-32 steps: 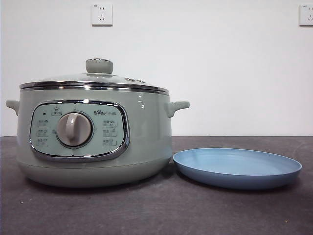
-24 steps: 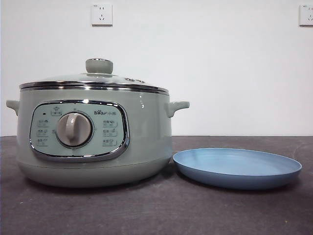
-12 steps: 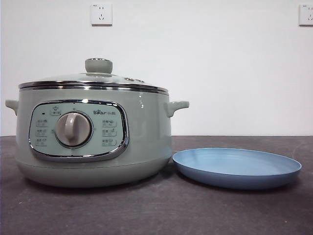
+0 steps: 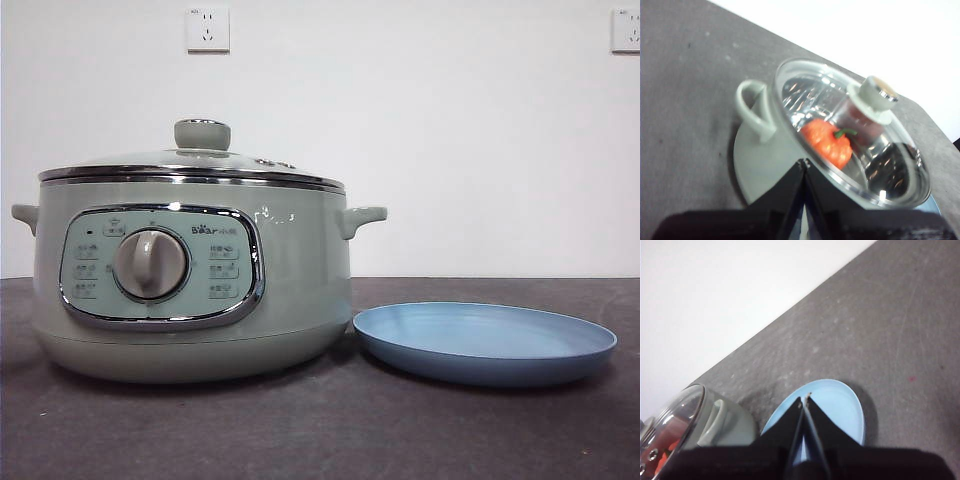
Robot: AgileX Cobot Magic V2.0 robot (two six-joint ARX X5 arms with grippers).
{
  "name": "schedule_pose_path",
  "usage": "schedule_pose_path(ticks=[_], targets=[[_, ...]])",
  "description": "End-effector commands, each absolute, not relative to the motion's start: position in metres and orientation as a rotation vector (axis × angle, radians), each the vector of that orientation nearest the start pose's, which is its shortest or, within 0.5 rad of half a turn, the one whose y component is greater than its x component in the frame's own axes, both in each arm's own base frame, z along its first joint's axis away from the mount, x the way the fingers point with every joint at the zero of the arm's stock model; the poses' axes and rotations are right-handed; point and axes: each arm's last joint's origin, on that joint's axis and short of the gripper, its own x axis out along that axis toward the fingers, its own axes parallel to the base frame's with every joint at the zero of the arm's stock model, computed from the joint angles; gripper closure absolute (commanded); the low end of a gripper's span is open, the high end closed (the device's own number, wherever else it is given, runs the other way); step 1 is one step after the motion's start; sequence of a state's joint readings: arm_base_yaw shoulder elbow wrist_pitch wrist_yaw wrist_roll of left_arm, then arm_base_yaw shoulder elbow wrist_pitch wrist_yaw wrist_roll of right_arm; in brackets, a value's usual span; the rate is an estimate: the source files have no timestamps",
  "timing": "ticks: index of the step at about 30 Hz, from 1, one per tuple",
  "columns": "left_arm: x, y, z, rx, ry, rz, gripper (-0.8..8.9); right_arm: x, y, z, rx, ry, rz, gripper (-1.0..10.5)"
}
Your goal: Take the pumpkin out from the steamer,put the pumpkin in the blue plate,close the lid
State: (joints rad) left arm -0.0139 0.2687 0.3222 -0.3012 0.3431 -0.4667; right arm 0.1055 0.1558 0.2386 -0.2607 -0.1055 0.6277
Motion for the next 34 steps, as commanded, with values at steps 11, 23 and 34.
schedule_pose_path(ticks=[11, 23, 34], targets=[[0.128, -0.011, 0.303, -0.2, 0.375, -0.331, 8.18, 0.112, 0.016, 0.295, 0.32, 0.262, 0.202, 9.6], [0.148, -0.014, 0.355, -0.112, 0.436, -0.428, 5.94, 0.143, 0.025, 0.376, 0.141, 0.404, 0.439, 8.0], [0.163, -0.026, 0.361, -0.112, 0.42, -0.494, 4.53, 0.166, 0.028, 0.386, 0.151, 0.459, 0.448, 5.3]])
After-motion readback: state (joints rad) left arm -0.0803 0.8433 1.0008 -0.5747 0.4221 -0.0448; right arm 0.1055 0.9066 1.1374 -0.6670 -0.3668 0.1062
